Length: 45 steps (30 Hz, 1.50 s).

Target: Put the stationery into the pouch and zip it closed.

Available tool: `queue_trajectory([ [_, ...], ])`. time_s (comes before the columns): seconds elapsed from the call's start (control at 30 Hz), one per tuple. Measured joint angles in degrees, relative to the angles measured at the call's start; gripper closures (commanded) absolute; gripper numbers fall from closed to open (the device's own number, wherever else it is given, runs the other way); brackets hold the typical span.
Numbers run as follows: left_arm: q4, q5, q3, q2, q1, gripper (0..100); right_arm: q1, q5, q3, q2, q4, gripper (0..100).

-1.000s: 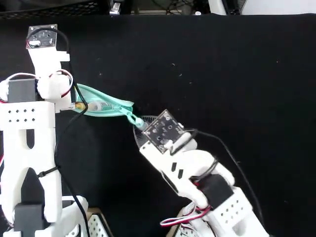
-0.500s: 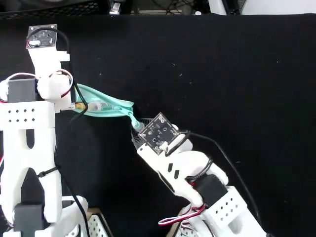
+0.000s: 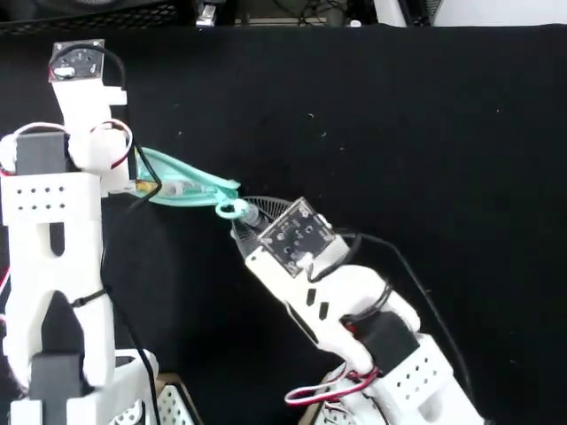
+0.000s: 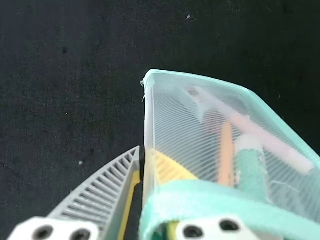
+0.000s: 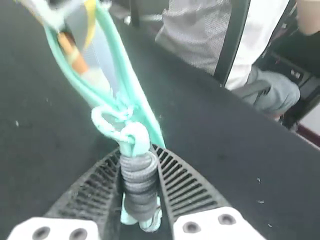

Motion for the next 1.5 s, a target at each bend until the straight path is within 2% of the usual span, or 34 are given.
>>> queue_trajectory([
  [0.17, 2.9, 0.2, -7.6, 0.9, -0.1, 96, 0.4, 2.5, -8.4, 10.5, 0.0, 98.6],
  [0.33, 4.0, -2.2, -13.8, 1.2, -1.6, 82, 2.9, 2.7, -18.6, 21.4, 0.0, 98.6],
  [0.4, 4.0, -2.9, -17.7, 1.1, -2.6, 79, 3.9, 2.7, -22.7, 25.2, 0.0, 98.6],
  [0.7, 4.7, -2.9, -31.7, 1.1, -6.0, 85, 4.8, 4.8, -27.9, 32.1, 0.0, 98.6],
  [0.83, 8.4, -2.9, -35.3, 1.1, -7.6, 98, 4.7, 5.1, -27.9, 32.1, 0.0, 98.6],
  [0.97, 8.9, -2.9, -35.2, -0.9, -10.9, 97, 4.7, 5.2, -29.3, 32.2, -0.4, 98.6],
  [1.1, 8.9, -3.0, -27.3, -7.4, -10.7, 97, 4.7, 5.2, -31.2, 32.4, -0.4, 98.6],
  [1.23, 8.7, -3.1, -12.6, -14.6, -2.6, 97, 4.7, 5.3, -31.2, 32.4, -0.4, 98.6],
  [1.37, 1.5, -3.2, 2.2, -22.2, 5.2, 97, 5.0, 5.3, -31.2, 32.4, -0.4, 98.6],
  [1.5, -9.1, -3.2, 15.8, -28.4, 6.2, 97, 5.0, 5.3, -31.2, 32.4, -0.4, 98.6],
])
